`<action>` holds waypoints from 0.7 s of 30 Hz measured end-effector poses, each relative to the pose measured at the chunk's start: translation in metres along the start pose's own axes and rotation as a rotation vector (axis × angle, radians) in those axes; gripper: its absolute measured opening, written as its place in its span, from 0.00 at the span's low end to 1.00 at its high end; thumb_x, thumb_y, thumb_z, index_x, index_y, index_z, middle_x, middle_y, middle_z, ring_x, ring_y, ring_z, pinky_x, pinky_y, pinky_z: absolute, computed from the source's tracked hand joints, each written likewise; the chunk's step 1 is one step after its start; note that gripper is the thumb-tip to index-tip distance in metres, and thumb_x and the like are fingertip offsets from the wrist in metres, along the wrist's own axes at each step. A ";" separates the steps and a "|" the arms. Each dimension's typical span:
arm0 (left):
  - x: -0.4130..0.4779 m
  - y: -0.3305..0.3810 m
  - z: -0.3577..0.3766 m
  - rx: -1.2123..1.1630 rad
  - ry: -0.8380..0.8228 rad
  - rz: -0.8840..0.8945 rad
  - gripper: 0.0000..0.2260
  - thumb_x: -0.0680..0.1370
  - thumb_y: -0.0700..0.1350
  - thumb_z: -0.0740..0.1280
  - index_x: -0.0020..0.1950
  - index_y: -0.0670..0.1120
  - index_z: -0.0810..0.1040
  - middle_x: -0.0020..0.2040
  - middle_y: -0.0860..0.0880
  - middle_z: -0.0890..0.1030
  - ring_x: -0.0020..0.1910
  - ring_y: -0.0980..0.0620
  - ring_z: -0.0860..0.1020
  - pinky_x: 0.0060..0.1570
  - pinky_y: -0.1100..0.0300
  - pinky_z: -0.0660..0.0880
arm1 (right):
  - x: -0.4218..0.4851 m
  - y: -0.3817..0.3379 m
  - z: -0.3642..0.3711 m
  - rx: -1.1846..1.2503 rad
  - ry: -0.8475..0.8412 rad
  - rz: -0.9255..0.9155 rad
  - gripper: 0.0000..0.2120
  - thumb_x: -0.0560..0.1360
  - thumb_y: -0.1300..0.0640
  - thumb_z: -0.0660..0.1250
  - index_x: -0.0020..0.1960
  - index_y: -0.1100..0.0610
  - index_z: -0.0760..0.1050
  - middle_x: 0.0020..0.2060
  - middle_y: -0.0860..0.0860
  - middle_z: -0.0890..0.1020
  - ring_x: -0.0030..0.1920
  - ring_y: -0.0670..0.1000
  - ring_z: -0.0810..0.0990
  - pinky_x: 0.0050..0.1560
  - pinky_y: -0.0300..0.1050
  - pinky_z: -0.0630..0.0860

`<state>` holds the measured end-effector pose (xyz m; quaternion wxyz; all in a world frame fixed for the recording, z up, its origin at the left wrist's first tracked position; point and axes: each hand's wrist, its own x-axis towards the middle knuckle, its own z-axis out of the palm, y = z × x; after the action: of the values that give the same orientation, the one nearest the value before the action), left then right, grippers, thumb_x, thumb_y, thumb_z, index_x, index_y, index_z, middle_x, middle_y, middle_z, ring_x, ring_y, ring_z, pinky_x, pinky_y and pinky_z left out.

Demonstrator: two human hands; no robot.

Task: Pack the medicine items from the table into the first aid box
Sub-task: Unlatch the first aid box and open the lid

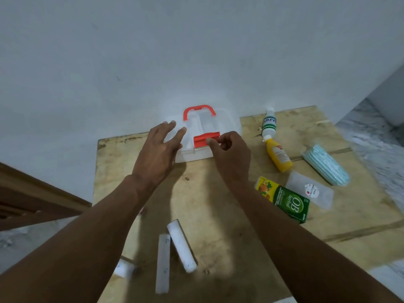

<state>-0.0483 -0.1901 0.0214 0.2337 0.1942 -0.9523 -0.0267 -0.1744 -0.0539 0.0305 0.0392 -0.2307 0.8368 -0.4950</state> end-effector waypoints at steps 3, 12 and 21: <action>-0.002 0.001 0.005 -0.050 0.032 -0.026 0.18 0.76 0.37 0.71 0.67 0.40 0.78 0.66 0.34 0.76 0.64 0.32 0.74 0.62 0.43 0.72 | 0.016 0.008 -0.008 -0.322 0.067 -0.283 0.19 0.69 0.45 0.77 0.53 0.54 0.78 0.45 0.52 0.78 0.46 0.53 0.76 0.44 0.47 0.74; -0.017 0.033 0.011 -0.562 0.105 -0.586 0.45 0.70 0.52 0.78 0.79 0.42 0.58 0.77 0.41 0.60 0.76 0.45 0.60 0.71 0.56 0.63 | 0.050 0.019 -0.017 -0.398 -0.255 -0.618 0.07 0.73 0.55 0.75 0.48 0.56 0.81 0.63 0.60 0.79 0.67 0.64 0.74 0.67 0.60 0.71; -0.005 0.039 0.022 -1.074 0.129 -0.888 0.44 0.61 0.39 0.84 0.71 0.48 0.65 0.58 0.53 0.79 0.45 0.62 0.82 0.32 0.66 0.79 | 0.050 0.006 -0.027 -0.408 -0.314 -0.658 0.07 0.71 0.58 0.77 0.45 0.58 0.80 0.57 0.61 0.84 0.62 0.65 0.79 0.67 0.58 0.71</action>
<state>-0.0684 -0.1527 0.0053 0.3205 0.4238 -0.6220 -0.5751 -0.2293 -0.0512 0.0467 -0.0404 -0.5615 0.7832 -0.2638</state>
